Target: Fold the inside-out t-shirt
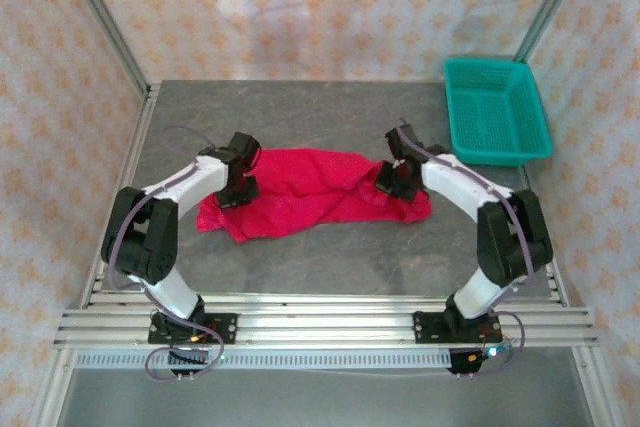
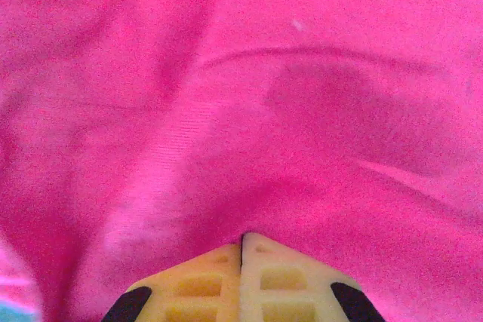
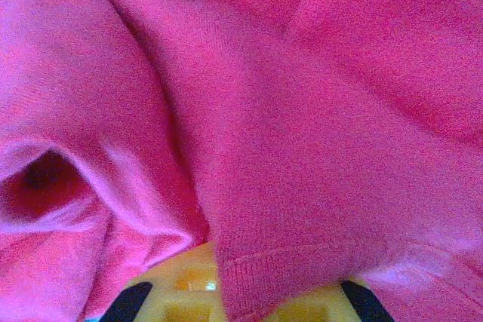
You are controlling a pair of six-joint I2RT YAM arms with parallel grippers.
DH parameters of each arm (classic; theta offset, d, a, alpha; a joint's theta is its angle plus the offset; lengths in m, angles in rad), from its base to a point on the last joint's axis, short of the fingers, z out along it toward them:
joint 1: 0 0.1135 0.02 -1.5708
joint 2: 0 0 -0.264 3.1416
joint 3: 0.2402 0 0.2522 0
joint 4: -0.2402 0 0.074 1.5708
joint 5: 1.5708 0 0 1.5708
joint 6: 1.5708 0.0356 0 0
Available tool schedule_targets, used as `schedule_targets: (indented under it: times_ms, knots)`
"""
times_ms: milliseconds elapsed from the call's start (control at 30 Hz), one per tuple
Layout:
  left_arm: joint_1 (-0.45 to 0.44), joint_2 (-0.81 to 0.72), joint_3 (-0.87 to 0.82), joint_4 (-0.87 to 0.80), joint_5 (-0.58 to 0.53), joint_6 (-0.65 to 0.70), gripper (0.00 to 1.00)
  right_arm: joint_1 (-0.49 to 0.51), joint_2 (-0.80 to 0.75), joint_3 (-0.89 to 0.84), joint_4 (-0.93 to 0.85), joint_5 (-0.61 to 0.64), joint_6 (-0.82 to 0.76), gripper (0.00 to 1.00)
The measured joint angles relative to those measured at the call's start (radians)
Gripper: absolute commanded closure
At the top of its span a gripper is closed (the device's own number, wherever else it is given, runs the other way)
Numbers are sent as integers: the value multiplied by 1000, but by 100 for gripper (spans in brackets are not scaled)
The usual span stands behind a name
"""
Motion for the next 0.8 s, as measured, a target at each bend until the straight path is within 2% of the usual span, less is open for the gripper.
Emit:
schedule_targets:
  times_ms: [200, 433, 467, 500, 567, 633, 800]
  knots:
    - [164, -158, 31, -85, -89, 27, 100, -174, -215, 12, -171, 43, -110, 100]
    - [172, -205, 77, -173, -181, 48, 100, -182, -189, -14, -248, 49, -155, 100]
    - [172, -205, 77, -181, -185, 52, 100, -182, -173, -18, -249, 42, -155, 90]
    - [167, -205, 77, -185, -186, 54, 93, -182, -154, -21, -248, 31, -156, 74]
    - [147, -205, 77, -189, -200, 63, 67, -181, -130, -21, -247, 15, -154, 50]
    - [104, -203, 86, -202, -218, 72, 54, -172, -122, -20, -248, 13, -153, 43]
    - [-47, -194, 169, -238, -270, 79, 50, -81, -149, -16, -264, 26, -153, 43]
